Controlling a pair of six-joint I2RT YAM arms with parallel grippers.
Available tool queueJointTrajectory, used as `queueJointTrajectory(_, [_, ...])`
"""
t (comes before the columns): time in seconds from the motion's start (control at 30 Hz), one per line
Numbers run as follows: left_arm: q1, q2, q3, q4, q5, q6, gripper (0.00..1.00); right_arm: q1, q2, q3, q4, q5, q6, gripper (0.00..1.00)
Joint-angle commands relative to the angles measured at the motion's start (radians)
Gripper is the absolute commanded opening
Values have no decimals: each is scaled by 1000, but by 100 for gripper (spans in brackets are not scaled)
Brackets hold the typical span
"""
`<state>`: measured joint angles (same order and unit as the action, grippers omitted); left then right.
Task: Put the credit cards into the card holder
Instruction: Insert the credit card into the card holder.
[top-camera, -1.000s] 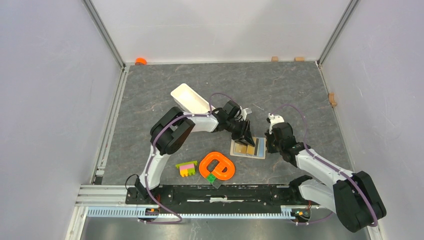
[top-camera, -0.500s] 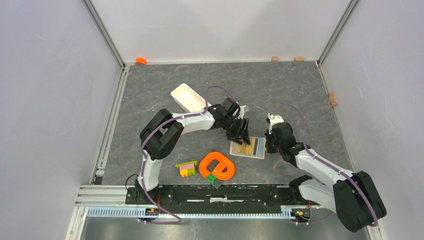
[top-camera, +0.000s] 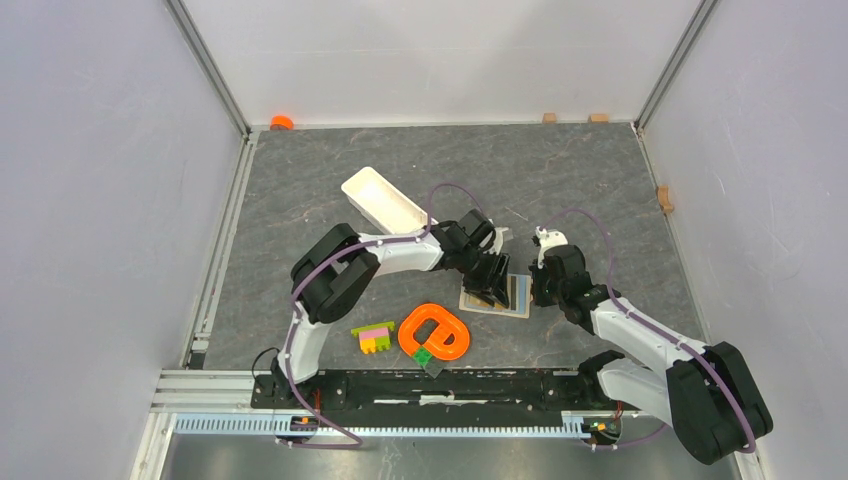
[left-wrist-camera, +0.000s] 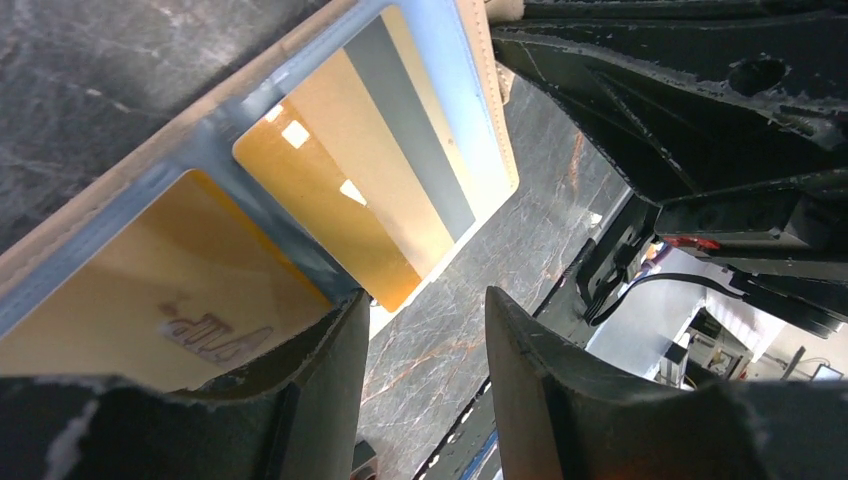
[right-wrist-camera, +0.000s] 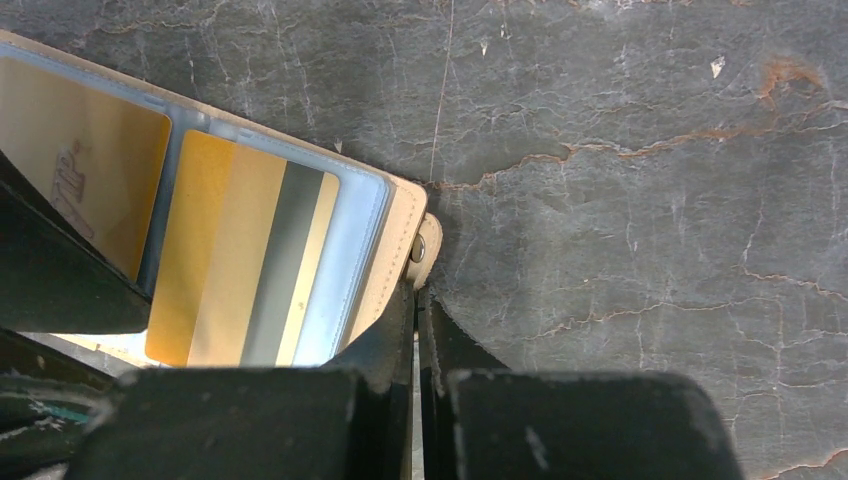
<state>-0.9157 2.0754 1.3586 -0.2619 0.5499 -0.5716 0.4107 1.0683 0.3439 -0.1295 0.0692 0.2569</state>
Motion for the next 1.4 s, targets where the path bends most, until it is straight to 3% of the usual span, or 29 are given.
queueJointTrajectory(0.0, [-17, 25, 37, 18, -25, -5, 53, 10, 12, -6, -37, -35, 8, 0])
queueJointTrajectory(0.57, [-34, 70, 115, 100, -31, 16, 49, 11, 4, -23, -22, -43, 22, 0])
queueJointTrajectory(0.77, [-38, -22, 50, 108, -104, 49, 52, 11, -58, -9, -55, 20, 42, 0])
queueJointTrajectory(1.13, [-38, -342, -209, 88, -343, 24, 67, 10, -238, 41, -155, 6, 91, 43])
queueJointTrajectory(1.37, [-38, -326, -252, 85, -420, 22, 67, 10, -286, -44, -77, -121, 155, 45])
